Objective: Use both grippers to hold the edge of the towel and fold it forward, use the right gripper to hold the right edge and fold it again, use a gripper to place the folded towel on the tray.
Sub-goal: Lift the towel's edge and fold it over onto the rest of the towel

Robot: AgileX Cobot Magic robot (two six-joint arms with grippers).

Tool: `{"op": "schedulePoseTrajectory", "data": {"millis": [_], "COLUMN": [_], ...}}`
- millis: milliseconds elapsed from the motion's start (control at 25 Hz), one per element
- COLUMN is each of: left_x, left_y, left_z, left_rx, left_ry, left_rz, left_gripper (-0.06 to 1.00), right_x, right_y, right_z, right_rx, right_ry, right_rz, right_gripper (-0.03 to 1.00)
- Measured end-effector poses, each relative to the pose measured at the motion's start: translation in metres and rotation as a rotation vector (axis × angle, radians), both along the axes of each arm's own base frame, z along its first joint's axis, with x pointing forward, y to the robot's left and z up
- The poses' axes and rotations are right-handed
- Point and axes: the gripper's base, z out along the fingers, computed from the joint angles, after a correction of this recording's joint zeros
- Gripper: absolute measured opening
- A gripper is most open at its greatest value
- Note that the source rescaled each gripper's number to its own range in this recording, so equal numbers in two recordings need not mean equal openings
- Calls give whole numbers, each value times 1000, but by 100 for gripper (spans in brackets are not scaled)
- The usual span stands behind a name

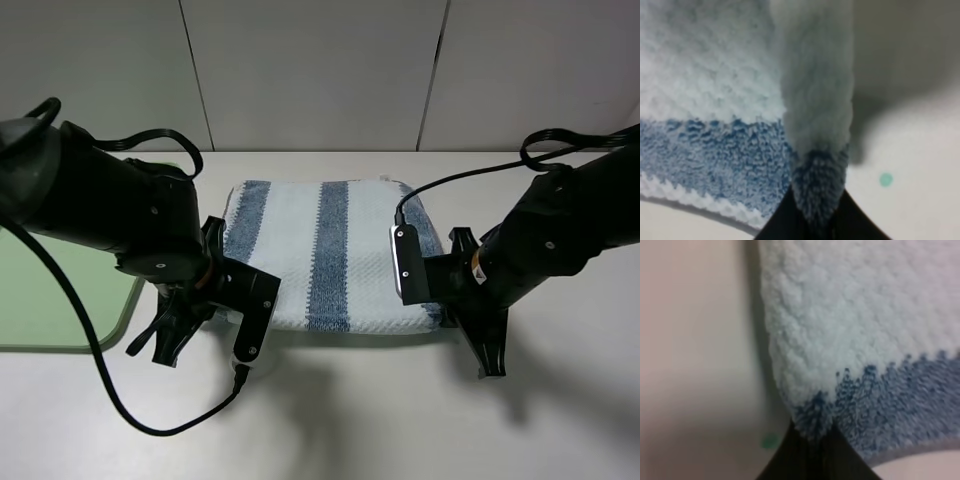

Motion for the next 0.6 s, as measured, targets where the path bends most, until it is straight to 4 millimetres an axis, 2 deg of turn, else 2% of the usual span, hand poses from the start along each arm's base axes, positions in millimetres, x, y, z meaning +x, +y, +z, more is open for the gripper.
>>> {"op": "schedulePoseTrajectory", "data": {"millis": [240,600], "left_x": [-7,-40], "left_y": [-1,-26], "left_z": [12,25], "left_rx": [1,13], "left_ry": [-4,-18], "left_rz": [19,-96], "left_gripper": [0,0], "right_x": [-4,-15], "right_y": [-3,-9], "right_z": [18,44], "right_rx": [18,48], "right_ry": [-17,-2], "right_rz": [-33,-111], "right_gripper": [0,0]}}
